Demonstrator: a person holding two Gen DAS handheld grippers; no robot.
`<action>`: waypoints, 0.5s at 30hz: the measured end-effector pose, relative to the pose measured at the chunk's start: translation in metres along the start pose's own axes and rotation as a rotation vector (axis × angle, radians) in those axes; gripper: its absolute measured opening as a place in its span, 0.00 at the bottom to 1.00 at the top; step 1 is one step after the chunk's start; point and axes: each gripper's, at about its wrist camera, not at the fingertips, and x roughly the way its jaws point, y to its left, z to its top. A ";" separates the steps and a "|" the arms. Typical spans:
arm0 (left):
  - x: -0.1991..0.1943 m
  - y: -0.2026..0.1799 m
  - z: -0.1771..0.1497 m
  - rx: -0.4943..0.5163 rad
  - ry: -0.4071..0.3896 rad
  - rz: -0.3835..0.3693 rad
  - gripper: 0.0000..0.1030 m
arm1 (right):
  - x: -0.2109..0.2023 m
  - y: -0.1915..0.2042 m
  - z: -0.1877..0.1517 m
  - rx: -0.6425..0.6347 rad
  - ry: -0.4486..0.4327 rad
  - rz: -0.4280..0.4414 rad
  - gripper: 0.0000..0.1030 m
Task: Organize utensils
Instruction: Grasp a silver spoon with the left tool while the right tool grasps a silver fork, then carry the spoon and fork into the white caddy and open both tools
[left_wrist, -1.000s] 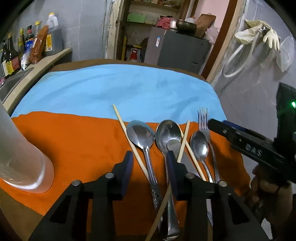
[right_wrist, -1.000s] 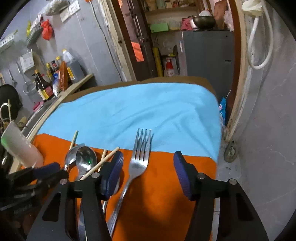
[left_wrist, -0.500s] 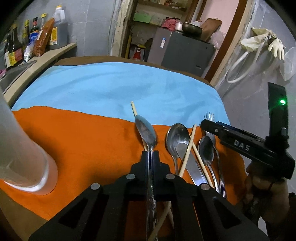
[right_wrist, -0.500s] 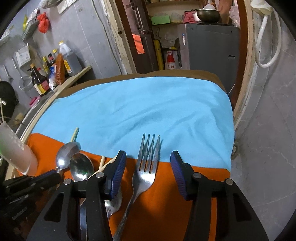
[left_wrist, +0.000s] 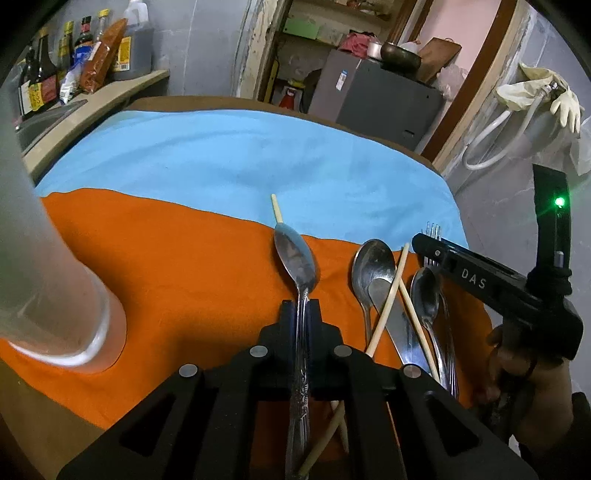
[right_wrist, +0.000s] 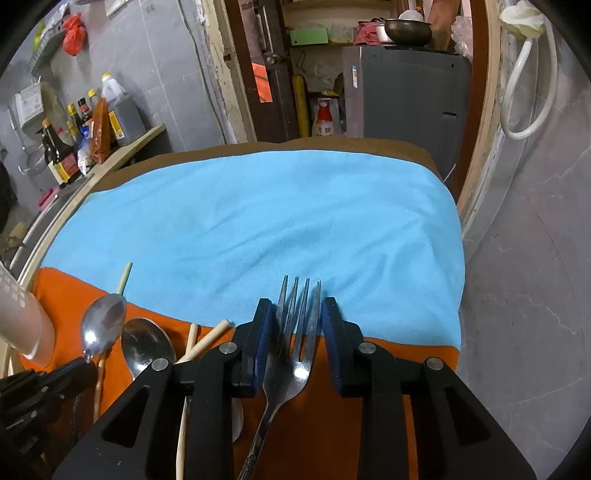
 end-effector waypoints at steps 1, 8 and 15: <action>0.001 0.000 0.002 0.003 0.009 0.000 0.05 | 0.000 0.002 0.000 -0.003 0.001 -0.007 0.26; -0.005 0.007 0.004 -0.013 -0.012 -0.046 0.01 | -0.005 -0.002 -0.002 0.036 -0.011 0.015 0.20; -0.050 -0.002 -0.015 0.030 -0.194 -0.141 0.00 | -0.046 -0.008 -0.017 0.069 -0.141 0.094 0.20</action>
